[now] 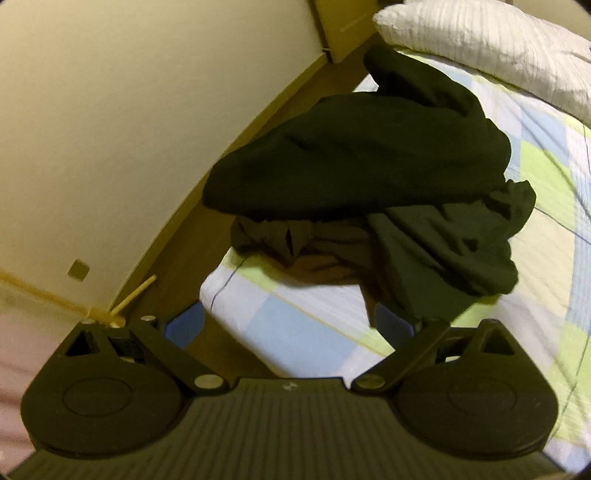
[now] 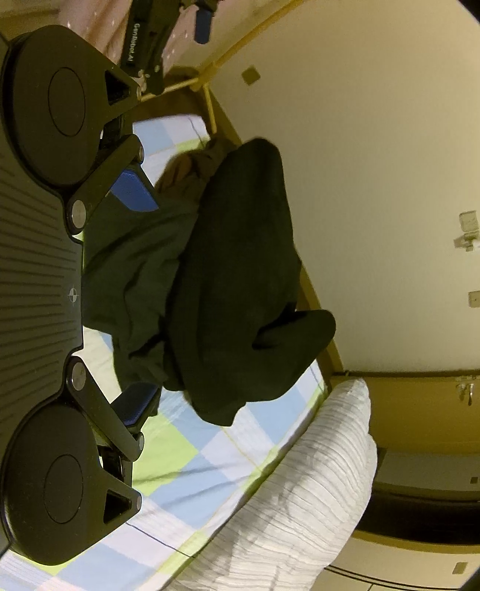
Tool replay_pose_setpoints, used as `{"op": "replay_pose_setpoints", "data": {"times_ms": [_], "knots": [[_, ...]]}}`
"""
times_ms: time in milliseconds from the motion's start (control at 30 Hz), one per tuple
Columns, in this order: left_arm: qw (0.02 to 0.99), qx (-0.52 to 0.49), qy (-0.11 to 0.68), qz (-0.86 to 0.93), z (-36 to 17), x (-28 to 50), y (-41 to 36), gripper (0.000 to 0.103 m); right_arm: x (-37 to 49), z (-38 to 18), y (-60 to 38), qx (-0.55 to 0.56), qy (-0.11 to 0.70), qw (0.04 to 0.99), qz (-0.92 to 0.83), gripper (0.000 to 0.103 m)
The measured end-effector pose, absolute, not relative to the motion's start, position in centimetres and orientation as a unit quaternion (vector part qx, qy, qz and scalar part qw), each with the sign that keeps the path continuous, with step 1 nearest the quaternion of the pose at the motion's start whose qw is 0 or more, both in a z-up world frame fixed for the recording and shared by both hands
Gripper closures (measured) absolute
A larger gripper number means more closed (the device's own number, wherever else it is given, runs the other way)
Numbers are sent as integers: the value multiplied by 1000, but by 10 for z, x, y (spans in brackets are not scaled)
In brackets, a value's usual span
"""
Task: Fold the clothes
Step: 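Grasp the black jacket with both grippers and lift it off the bed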
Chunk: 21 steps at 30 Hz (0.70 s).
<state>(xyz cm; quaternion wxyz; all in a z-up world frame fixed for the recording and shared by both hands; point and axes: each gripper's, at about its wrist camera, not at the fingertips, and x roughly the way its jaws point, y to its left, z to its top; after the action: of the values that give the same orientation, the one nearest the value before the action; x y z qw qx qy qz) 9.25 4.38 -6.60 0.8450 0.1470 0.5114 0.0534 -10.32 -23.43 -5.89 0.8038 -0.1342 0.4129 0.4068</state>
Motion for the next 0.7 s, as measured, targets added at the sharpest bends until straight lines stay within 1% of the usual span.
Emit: {"op": "replay_pose_setpoints", "data": {"times_ms": [133,433,567,700], "knots": [[849,158,504,22,-80,127,69,6,-94,-66,-193,-152,414,802,401,2],[863,159,475,-62,-110,186,129,6,-80,-94,-91,-247,357,770,467,2],[869,143,468,-73,-122,214,158,6,-73,-129,-48,-322,327,732,503,2],[872,122,460,-115,-137,249,182,6,-51,-169,-14,-375,327,713,494,2]]}}
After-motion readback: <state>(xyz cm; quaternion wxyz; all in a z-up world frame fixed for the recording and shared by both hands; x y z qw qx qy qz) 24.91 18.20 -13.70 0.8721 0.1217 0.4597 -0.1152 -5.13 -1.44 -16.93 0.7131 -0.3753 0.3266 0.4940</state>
